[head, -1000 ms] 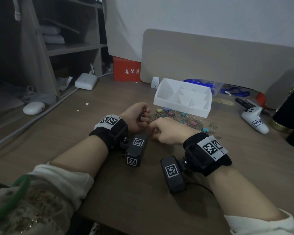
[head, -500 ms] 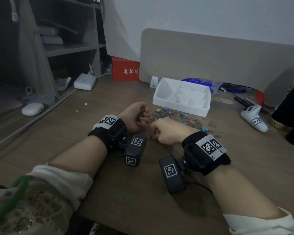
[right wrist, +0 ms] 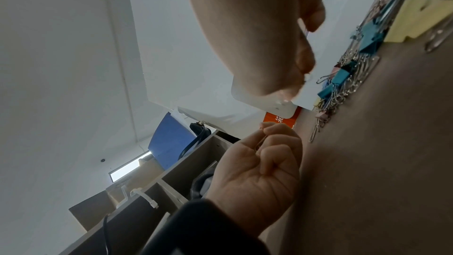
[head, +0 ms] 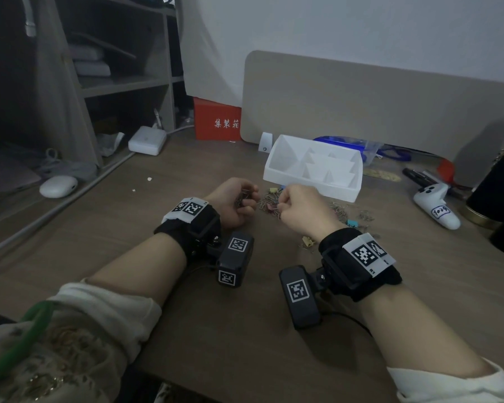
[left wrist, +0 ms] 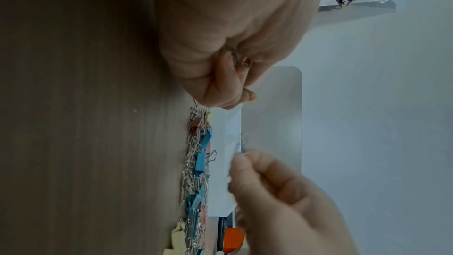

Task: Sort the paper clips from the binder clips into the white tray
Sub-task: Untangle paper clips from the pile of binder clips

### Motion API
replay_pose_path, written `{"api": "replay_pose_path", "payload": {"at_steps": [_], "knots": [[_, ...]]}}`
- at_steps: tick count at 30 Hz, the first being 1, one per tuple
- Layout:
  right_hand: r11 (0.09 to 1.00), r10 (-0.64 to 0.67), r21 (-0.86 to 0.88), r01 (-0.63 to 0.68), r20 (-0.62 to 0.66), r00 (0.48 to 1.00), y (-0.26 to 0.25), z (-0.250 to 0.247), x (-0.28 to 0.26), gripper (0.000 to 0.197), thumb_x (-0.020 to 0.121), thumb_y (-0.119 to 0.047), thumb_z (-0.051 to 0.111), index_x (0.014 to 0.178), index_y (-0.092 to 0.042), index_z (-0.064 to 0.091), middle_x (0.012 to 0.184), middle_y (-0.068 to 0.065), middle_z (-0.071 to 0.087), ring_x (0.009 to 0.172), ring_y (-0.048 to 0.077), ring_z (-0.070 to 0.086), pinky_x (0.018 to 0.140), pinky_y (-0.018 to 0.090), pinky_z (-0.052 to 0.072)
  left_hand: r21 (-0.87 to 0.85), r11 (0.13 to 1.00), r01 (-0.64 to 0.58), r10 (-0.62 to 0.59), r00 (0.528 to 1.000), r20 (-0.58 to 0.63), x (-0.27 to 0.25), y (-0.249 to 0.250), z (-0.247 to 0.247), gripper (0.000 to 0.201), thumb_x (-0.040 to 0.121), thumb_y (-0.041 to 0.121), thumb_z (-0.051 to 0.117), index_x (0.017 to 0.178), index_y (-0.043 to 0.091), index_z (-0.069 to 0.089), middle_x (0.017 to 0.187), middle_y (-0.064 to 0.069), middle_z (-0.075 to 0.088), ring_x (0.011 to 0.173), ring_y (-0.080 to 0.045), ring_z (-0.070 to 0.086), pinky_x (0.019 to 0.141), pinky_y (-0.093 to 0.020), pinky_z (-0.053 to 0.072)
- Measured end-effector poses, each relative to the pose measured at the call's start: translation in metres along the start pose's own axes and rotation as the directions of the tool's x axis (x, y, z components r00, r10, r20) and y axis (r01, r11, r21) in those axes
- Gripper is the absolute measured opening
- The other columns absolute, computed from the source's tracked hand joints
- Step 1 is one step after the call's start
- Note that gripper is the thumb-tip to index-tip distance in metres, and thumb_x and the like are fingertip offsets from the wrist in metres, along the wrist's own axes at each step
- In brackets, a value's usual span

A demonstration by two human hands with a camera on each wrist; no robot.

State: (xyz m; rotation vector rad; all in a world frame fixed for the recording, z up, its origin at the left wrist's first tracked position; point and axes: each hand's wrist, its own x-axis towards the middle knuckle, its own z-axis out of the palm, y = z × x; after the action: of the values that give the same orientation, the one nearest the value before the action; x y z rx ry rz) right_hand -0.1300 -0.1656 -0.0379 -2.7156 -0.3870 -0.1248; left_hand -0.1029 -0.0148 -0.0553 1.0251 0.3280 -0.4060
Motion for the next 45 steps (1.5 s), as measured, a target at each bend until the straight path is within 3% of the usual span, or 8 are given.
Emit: {"api": "replay_pose_path", "payload": {"at_steps": [4,8,20,24,28,34,39,45], "knots": [[0.978,-0.046,0.189,0.084,-0.198,0.979,-0.001,0.0,0.002,0.008,0.093,-0.016,0.055,0.097,-0.014,0.061,0.095,0.002,0.064,0.093,0.023,0.059,0.085,0.044,0.05,0.149,0.984,0.096,-0.106,0.992,0.065,-0.007,-0.003,0.004,0.032,0.097,0.022,0.036,0.067,0.013,0.043,0.052,0.001,0.042,0.029,-0.005,0.023,0.028,-0.013,0.012],[0.926,-0.147,0.329,0.187,-0.142,0.979,-0.007,0.004,0.002,0.009,0.089,-0.013,0.06,0.085,-0.021,0.059,0.073,-0.004,0.066,0.076,0.015,0.066,0.08,0.042,0.053,0.249,0.963,0.102,-0.135,0.983,0.123,-0.011,-0.005,0.009,0.035,0.097,0.025,0.031,0.067,0.014,0.047,0.051,0.0,0.044,0.031,-0.004,0.025,0.03,-0.012,0.012],[0.937,-0.213,0.235,0.26,-0.208,0.955,-0.002,0.013,0.006,0.007,0.081,-0.021,0.07,0.077,-0.026,0.067,0.081,-0.003,0.068,0.081,0.016,0.061,0.079,0.04,0.052,0.241,0.967,0.086,-0.129,0.978,0.167,-0.013,-0.007,0.013,0.033,0.095,0.019,0.033,0.063,0.018,0.045,0.045,0.007,0.032,0.03,-0.003,0.024,0.037,-0.012,0.005],[0.93,-0.225,0.227,0.289,-0.271,0.936,-0.001,0.013,0.008,0.007,0.084,-0.024,0.068,0.091,-0.023,0.069,0.091,-0.01,0.063,0.088,0.013,0.057,0.081,0.036,0.049,0.126,0.992,0.03,-0.045,0.991,0.122,-0.008,-0.007,0.012,0.031,0.095,0.016,0.037,0.064,0.017,0.044,0.045,0.007,0.035,0.03,-0.002,0.023,0.032,-0.012,0.007],[0.929,-0.145,0.28,0.241,-0.324,0.935,0.0,0.005,0.015,0.016,0.094,-0.02,0.054,0.106,-0.018,0.064,0.104,-0.006,0.061,0.088,0.012,0.055,0.081,0.031,0.047,-0.023,0.999,-0.046,0.047,0.997,0.058,-0.003,-0.004,0.008,0.034,0.094,0.017,0.036,0.061,0.018,0.037,0.045,0.007,0.034,0.028,-0.003,0.021,0.027,-0.013,0.009],[0.956,-0.008,0.289,0.051,-0.147,0.989,0.011,0.001,0.038,0.029,0.095,-0.011,0.043,0.119,-0.018,0.059,0.107,-0.005,0.057,0.1,0.015,0.054,0.088,0.029,0.045,-0.231,0.944,-0.235,0.218,0.971,-0.096,0.005,0.006,-0.005,0.027,0.094,0.012,0.032,0.068,0.016,0.041,0.044,0.005,0.043,0.026,-0.004,0.023,0.025,-0.015,0.014],[0.976,-0.013,0.217,0.011,0.008,1.0,0.01,0.009,0.057,0.037,0.091,-0.008,0.046,0.125,-0.017,0.058,0.124,0.003,0.061,0.115,0.021,0.055,0.101,0.037,0.044,-0.261,0.941,-0.214,0.192,0.976,-0.107,0.008,0.007,-0.009,0.027,0.095,0.013,0.031,0.071,0.013,0.045,0.047,0.004,0.043,0.026,-0.003,0.025,0.025,-0.015,0.013],[0.997,-0.034,0.071,0.02,0.199,0.979,0.006,0.021,0.066,0.047,0.09,-0.019,0.05,0.137,-0.017,0.05,0.136,0.005,0.056,0.124,0.023,0.051,0.104,0.035,0.042,-0.249,0.957,-0.149,0.137,0.988,-0.066,0.009,0.007,-0.01,0.034,0.098,0.022,0.031,0.069,0.012,0.045,0.041,0.005,0.038,0.025,-0.005,0.027,0.024,-0.013,0.013]]}}
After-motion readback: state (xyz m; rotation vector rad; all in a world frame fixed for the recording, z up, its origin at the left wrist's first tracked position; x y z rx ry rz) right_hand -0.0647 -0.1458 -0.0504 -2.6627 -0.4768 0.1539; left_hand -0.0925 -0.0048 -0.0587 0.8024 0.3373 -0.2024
